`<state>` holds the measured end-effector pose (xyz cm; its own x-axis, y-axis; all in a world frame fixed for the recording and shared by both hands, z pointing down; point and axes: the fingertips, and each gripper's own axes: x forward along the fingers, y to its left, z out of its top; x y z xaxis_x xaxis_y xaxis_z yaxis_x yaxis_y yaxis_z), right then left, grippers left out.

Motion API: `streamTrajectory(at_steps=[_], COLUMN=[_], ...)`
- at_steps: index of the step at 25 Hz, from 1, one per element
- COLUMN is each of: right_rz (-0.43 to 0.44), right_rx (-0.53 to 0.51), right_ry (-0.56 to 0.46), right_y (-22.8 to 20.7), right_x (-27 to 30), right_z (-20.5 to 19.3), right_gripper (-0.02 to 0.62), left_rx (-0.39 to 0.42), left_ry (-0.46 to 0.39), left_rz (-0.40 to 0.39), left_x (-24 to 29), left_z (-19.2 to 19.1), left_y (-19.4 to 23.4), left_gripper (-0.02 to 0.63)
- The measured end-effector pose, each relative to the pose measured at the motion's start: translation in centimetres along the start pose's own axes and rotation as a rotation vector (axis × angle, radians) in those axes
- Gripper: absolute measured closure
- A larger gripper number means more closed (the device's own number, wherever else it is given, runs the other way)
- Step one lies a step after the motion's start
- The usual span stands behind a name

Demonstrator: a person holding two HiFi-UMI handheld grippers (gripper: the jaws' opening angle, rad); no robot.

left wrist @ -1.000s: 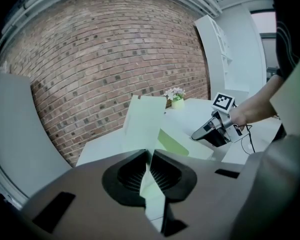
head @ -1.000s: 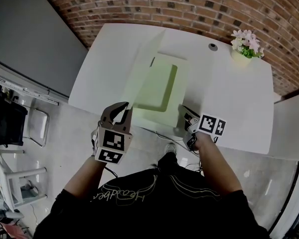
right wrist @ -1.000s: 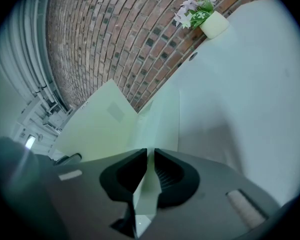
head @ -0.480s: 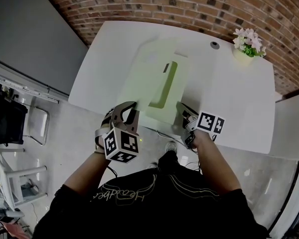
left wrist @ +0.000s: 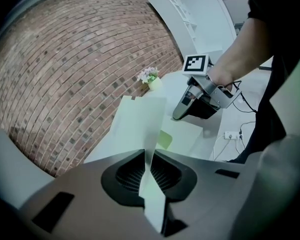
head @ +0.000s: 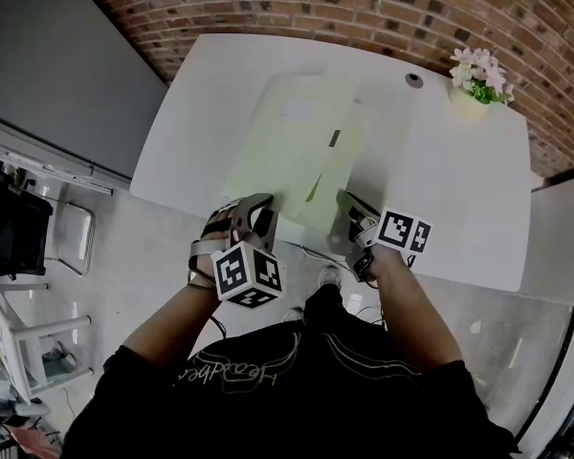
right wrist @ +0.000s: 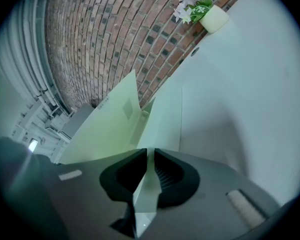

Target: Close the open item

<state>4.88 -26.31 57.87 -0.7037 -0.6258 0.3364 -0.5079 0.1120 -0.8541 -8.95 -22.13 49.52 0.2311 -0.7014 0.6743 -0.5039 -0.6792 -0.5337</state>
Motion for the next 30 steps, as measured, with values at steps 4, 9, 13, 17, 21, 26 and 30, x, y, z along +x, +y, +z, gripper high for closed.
streamTrajectory(at_steps=[4, 9, 13, 17, 21, 26, 30], right_rz=[0.004, 0.012, 0.021, 0.028, 0.033, 0.039, 0.044], right_rx=[0.01, 0.019, 0.021, 0.024, 0.026, 0.032, 0.038], right_ry=[-0.004, -0.008, -0.011, -0.015, -0.014, -0.015, -0.014], right_y=[0.0, 0.1, 0.1, 0.1, 0.0, 0.1, 0.1], right_x=[0.1, 0.0, 0.0, 0.0, 0.0, 0.0, 0.0], right_z=[0.0, -0.1, -0.1, 0.0, -0.1, -0.1, -0.2], right_gripper=[0.545, 0.545, 0.545, 0.545, 0.545, 0.545, 0.545], left_rx=[0.04, 0.097, 0.135, 0.175, 0.214, 0.252, 0.273], left_ry=[0.02, 0.048, 0.076, 0.108, 0.134, 0.158, 0.181], left_rz=[-0.025, -0.052, -0.071, -0.089, -0.102, -0.117, -0.135], left_x=[0.6, 1.3, 2.2, 3.0, 3.4, 3.7, 4.1], left_z=[0.0, 0.0, -0.1, -0.1, -0.2, -0.6, -0.8], left_y=[-0.9, -2.3, -3.4, -4.3, -5.0, -5.4, -5.9], left_gripper=[0.584, 0.583, 0.58, 0.572, 0.572, 0.572, 0.569])
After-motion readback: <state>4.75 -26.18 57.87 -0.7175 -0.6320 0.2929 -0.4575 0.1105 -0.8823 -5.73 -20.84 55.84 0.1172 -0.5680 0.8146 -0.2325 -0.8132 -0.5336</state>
